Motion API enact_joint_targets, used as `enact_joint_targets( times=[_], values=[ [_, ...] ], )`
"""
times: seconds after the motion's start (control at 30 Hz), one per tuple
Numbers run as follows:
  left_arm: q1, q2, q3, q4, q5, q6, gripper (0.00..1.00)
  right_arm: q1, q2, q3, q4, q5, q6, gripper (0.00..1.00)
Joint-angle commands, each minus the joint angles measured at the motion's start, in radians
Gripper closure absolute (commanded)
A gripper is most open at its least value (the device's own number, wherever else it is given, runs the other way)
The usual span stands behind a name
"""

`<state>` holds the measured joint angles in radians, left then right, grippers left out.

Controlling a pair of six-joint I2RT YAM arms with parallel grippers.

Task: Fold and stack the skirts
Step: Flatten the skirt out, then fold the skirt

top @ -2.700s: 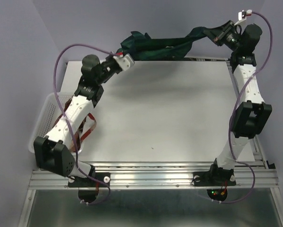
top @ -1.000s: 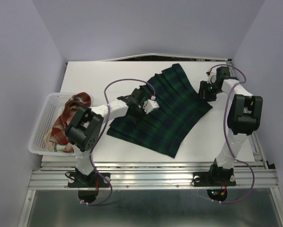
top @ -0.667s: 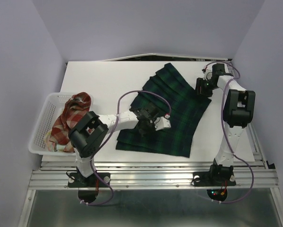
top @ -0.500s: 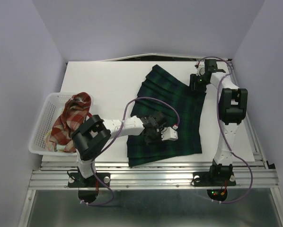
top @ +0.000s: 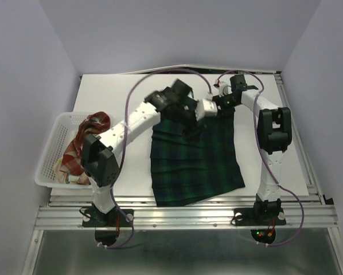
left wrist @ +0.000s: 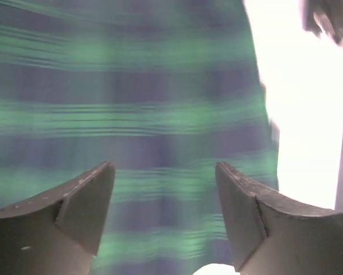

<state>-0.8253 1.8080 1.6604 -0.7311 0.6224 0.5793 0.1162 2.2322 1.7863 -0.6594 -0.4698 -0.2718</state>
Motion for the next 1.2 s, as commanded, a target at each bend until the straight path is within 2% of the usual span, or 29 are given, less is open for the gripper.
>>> enact_joint_targets(
  times=[0.0,0.03,0.07,0.13,0.17,0.2,0.23,0.3,0.33,0.37,0.43,0.57,0.63,0.77,0.9,1.0,1.03,1.17],
  values=[
    [0.21,0.068,0.325,-0.08,0.091,0.069,0.16,-0.009,-0.077,0.028,-0.037,-0.039,-0.043,0.26],
    [0.269,0.114,0.393,-0.096,0.077,0.08,0.16,-0.009,-0.078,0.05,-0.037,-0.039,-0.038,0.25],
    [0.296,0.211,0.535,-0.099,0.062,0.085,0.15,-0.009,-0.077,0.095,-0.039,-0.039,-0.035,0.24],
    [0.359,0.359,0.677,-0.084,0.033,0.082,0.13,-0.009,-0.071,0.165,-0.043,-0.024,-0.043,0.2],
    [0.371,0.405,0.794,-0.062,-0.008,0.071,0.11,-0.009,-0.056,0.189,-0.049,-0.018,-0.047,0.19],
    [0.38,0.437,0.826,-0.035,-0.025,0.064,0.08,-0.009,-0.048,0.209,-0.052,-0.006,-0.049,0.17],
    [0.396,0.477,0.832,0.063,-0.042,0.047,0.04,-0.009,-0.037,0.229,-0.061,0.029,-0.064,0.15],
    [0.4,0.484,0.75,0.2,-0.11,0.021,0.01,-0.009,-0.011,0.281,-0.072,0.063,-0.078,0.14],
    [0.402,0.482,0.713,0.334,-0.13,0.014,0.01,-0.009,0.009,0.292,-0.072,0.098,-0.084,0.13],
    [0.403,0.488,0.658,0.395,-0.148,0.005,0.01,-0.009,0.021,0.303,-0.072,0.102,-0.083,0.12],
    [0.408,0.516,0.66,0.476,-0.176,-0.041,0.01,-0.009,0.058,0.34,-0.068,0.088,-0.063,0.12],
    [0.417,0.642,0.78,0.483,-0.167,-0.104,0.01,-0.009,0.112,0.392,-0.016,0.019,0.012,0.12],
    [0.417,0.665,0.78,0.492,-0.179,-0.089,0.01,0.002,0.141,0.441,-0.005,0.01,0.042,0.12],
    [0.414,0.727,0.779,0.429,-0.243,-0.032,0.03,0.011,0.201,0.499,-0.032,0.022,0.051,0.13],
    [0.414,0.758,0.765,0.316,-0.326,0.027,0.03,0.011,0.178,0.453,-0.046,0.065,-0.077,0.13],
    [0.414,0.76,0.744,0.187,-0.322,0.062,0.09,0.011,0.193,0.459,-0.083,0.14,-0.161,0.14],
    [0.414,0.754,0.727,0.138,-0.317,0.065,0.14,0.011,0.207,0.463,-0.106,0.186,-0.199,0.15],
    [0.416,0.653,0.541,0.107,-0.288,0.056,0.23,0.011,0.192,0.42,-0.126,0.178,-0.244,0.17]
  ],
)
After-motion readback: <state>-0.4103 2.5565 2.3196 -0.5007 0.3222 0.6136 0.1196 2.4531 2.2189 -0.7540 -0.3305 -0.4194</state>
